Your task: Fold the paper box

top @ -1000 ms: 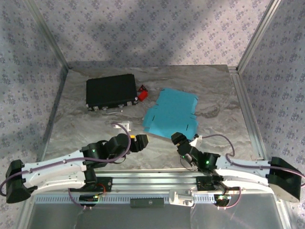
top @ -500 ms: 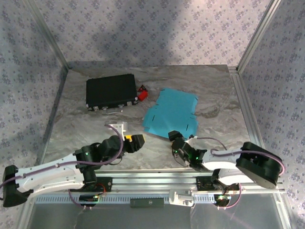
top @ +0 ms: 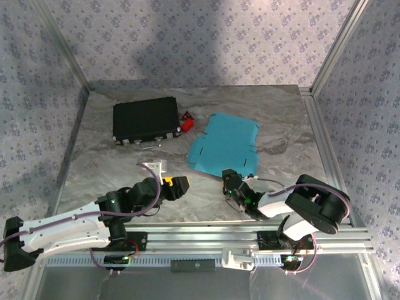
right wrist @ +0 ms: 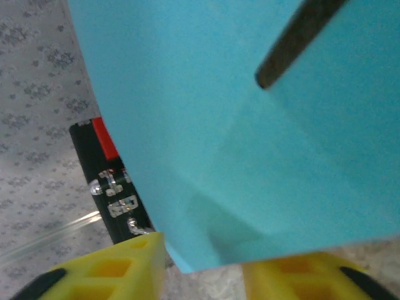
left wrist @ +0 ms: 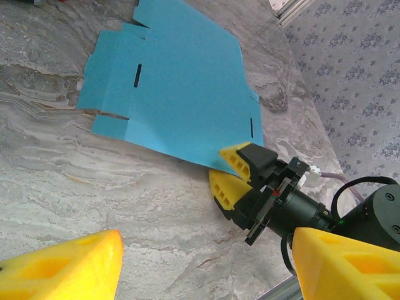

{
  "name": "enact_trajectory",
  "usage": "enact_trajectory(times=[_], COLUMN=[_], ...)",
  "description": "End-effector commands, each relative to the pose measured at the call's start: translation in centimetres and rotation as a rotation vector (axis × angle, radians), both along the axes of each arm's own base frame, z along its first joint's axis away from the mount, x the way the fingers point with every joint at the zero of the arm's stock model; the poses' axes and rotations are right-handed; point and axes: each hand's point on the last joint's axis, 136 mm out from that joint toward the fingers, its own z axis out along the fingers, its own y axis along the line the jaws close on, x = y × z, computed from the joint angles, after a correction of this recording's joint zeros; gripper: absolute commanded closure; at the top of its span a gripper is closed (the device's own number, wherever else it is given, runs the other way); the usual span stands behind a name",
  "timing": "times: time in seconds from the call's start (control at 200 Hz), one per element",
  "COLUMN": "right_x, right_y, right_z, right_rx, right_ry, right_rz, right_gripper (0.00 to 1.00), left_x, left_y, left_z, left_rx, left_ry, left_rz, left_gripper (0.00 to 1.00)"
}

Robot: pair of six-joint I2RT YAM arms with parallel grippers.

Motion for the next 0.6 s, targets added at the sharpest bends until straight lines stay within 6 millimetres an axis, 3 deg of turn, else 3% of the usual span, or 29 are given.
enact_trajectory(times=[0.0, 0.04, 0.16, 0.355, 0.515, 0.595], right_x=[0.4, 0.7, 1.0, 0.5, 0.3, 0.7], right_y=[-0.7, -0.9, -0.9, -3.0, -5.4, -5.9], right_z=[-0.5, -0.2, 1.8, 10.6, 15.6, 17.8], right_rx=[-0.012, -0.021, -0.065, -0.237, -0.313, -0.328], right_ry=[0.02, 0.009, -0.033, -0.132, -0.092, -0.074], right_rz=[-0.037, -0.035, -0.005, 0.033, 0.082, 0.123], right_gripper=[0.91, 1.0, 1.0, 1.0, 1.0, 1.0], left_x=[-0.3, -0.3, -0.2, 0.1, 1.0, 1.7], left_y=[-0.3, -0.2, -0.1, 0.2, 0.2, -0.2], left_z=[0.8, 0.9, 0.8, 1.3, 3.1, 4.8], left_rx=[-0.013, -0.015, -0.008, 0.024, 0.165, 0.276], left_ry=[-0.013, -0.014, -0.01, -0.019, -0.096, -0.181], left_rz=[-0.02, -0.019, -0.01, 0.011, -0.001, -0.035], left_gripper=[0.29, 0.29, 0.3, 0.27, 0.27, 0.34])
